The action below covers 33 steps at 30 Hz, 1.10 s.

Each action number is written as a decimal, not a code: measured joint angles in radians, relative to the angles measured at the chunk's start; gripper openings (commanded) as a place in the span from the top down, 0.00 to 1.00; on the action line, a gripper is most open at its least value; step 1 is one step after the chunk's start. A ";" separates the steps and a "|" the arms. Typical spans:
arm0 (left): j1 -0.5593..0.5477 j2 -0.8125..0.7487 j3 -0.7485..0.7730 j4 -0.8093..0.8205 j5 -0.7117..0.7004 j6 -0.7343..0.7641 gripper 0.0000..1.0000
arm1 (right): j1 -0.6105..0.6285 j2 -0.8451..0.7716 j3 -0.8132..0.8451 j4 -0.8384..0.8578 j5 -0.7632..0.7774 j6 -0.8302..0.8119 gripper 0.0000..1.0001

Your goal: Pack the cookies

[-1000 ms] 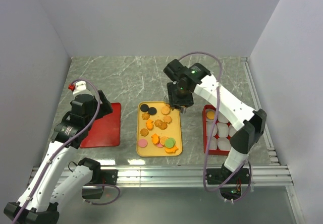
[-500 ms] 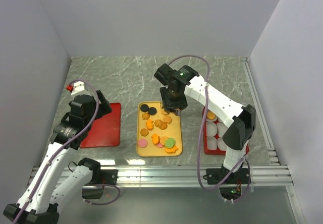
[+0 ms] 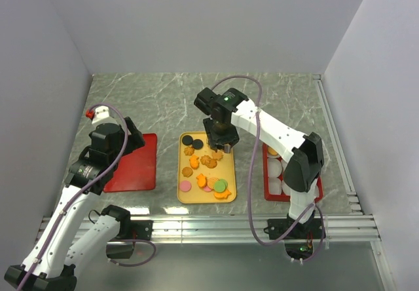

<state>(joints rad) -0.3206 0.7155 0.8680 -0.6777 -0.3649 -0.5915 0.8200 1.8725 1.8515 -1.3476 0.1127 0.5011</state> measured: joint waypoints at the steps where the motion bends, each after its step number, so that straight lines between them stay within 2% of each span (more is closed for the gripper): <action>1: 0.000 0.000 0.000 0.000 0.000 0.000 0.13 | 0.002 0.005 0.000 0.000 0.000 -0.001 0.43; 10: 0.000 0.000 0.000 0.000 0.000 0.000 0.13 | 0.010 0.055 0.000 0.000 0.010 -0.010 0.45; 16: 0.000 -0.001 0.000 0.000 0.000 0.000 0.13 | 0.011 0.060 0.000 0.000 0.018 -0.014 0.49; 23: 0.000 -0.001 0.000 0.000 0.000 0.000 0.13 | 0.012 0.067 0.016 0.000 0.024 -0.015 0.62; 33: 0.000 -0.007 0.000 0.000 0.000 0.000 0.13 | 0.012 0.076 0.047 0.000 0.024 -0.016 0.66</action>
<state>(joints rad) -0.3206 0.7086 0.8680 -0.6777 -0.3645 -0.5911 0.8318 1.9480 1.8988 -1.3479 0.1368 0.4847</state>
